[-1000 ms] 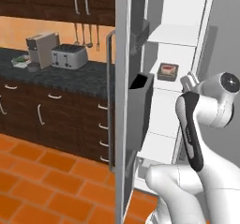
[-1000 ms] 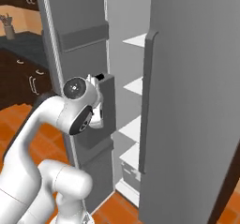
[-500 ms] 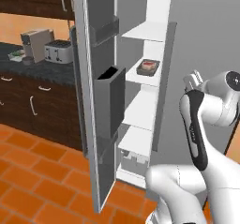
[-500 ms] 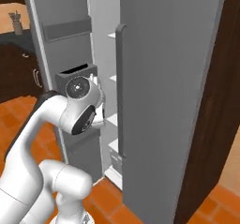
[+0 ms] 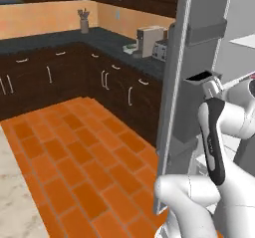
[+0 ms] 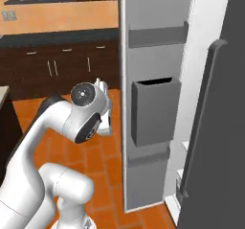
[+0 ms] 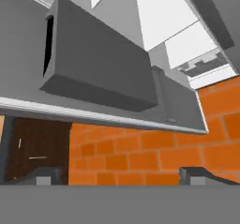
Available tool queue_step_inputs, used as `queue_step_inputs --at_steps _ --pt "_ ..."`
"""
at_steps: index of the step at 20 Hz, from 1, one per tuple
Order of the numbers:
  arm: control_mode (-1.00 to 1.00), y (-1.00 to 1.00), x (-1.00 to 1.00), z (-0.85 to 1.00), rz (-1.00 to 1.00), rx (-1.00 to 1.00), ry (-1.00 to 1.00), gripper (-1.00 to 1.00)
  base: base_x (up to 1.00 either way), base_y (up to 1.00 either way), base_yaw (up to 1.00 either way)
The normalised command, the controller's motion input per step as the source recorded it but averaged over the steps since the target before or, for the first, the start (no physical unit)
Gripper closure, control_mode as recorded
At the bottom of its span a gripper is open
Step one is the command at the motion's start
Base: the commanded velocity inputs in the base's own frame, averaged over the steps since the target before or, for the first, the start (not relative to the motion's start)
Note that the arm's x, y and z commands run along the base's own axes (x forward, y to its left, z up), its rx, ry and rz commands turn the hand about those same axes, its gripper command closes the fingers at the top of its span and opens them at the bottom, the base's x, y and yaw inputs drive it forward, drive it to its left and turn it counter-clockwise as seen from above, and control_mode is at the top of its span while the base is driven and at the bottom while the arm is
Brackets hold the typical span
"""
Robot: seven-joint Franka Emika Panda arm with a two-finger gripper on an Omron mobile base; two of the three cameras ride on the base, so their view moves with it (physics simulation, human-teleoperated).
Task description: Take the meat container that has the steak and place it on the second highest rack of the freezer. Then take the vegetable container that has the carrot and broccoli and place it on the highest rack of the freezer.
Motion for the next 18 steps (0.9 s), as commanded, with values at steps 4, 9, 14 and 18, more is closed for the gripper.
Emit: queue_step_inputs --at_steps 4,9,14,18 --pt "1.0 0.0 0.0 0.0 0.0 0.0 0.0 -1.0 0.29 0.48 0.73" --pt "1.0 0.0 0.0 0.0 0.0 0.0 0.0 -1.0 0.9 0.39 0.39" --pt "1.0 0.0 0.0 0.0 0.0 0.0 0.0 -1.0 1.0 0.07 -0.13" --pt "1.0 0.0 0.0 0.0 0.0 0.0 0.0 -1.0 1.0 0.11 -0.41"
